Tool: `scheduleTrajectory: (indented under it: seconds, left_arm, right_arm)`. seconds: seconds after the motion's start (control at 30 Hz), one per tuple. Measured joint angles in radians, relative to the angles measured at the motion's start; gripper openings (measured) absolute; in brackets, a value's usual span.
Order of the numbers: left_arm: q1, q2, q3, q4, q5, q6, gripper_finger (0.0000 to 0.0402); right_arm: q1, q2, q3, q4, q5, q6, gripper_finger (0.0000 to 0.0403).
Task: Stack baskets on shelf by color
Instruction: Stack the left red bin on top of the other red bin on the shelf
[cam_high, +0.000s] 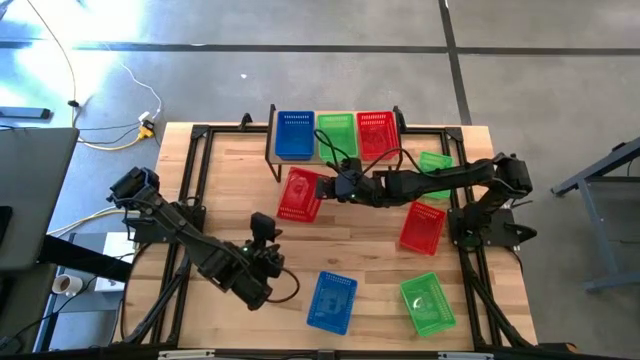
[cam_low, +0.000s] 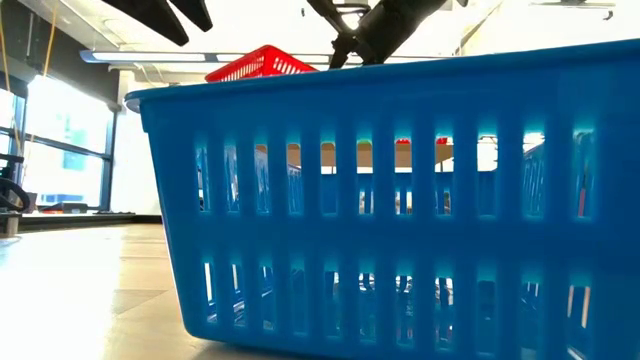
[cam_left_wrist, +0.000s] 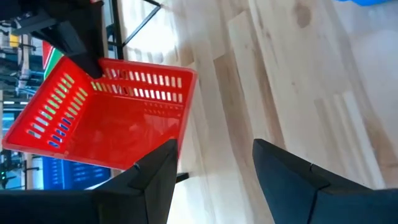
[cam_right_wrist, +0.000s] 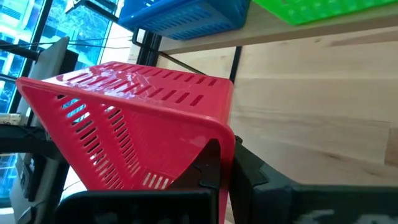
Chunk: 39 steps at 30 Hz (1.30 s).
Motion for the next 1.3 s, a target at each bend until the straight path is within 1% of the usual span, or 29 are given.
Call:
scheduleTrajectory:
  seconds: [0.1,0.27,0.43,0.57,0.7,0.83,1.0,1.07,1.17,1.3]
  left_arm:
    - [-0.004,0.000,0.008,-0.013,0.003,0.000,0.0198]
    - [-0.008,0.000,0.076,-0.074,0.002,-0.048,0.0198]
    - [0.002,-0.001,0.166,-0.162,0.002,-0.128,0.0198]
    - [0.027,-0.008,0.199,-0.203,0.003,-0.116,0.0198]
    - [0.080,-0.024,0.206,-0.227,0.023,-0.105,0.0198]
    - [0.153,-0.060,0.206,-0.247,0.060,-0.105,0.0197]
    - [0.250,-0.114,0.206,-0.249,0.064,-0.094,0.0197]
    - [0.292,-0.138,0.206,-0.242,0.062,-0.094,0.0197]
    - [0.351,-0.167,0.206,-0.232,0.062,-0.081,0.0197]
    - [0.423,-0.202,0.206,-0.227,0.067,-0.075,0.0197]
  right_arm:
    - [0.000,0.000,0.000,-0.002,-0.001,-0.015,0.0000]
    - [0.004,-0.022,0.000,-0.021,-0.006,-0.060,0.0000]
    - [0.014,-0.099,0.000,-0.099,0.000,-0.125,0.0000]
    - [-0.003,-0.165,0.001,-0.138,-0.001,-0.199,0.0000]
    - [-0.046,-0.236,0.001,-0.149,-0.009,-0.284,0.0000]
    - [-0.111,-0.305,0.001,-0.148,-0.051,-0.372,0.0000]
    - [-0.227,-0.380,0.001,-0.163,-0.121,-0.489,0.0000]
    - [-0.285,-0.406,0.002,-0.167,-0.165,-0.535,0.0000]
    - [-0.367,-0.426,0.025,-0.180,-0.221,-0.599,0.0000]
    - [-0.473,-0.428,0.094,-0.238,-0.293,-0.692,0.0000]
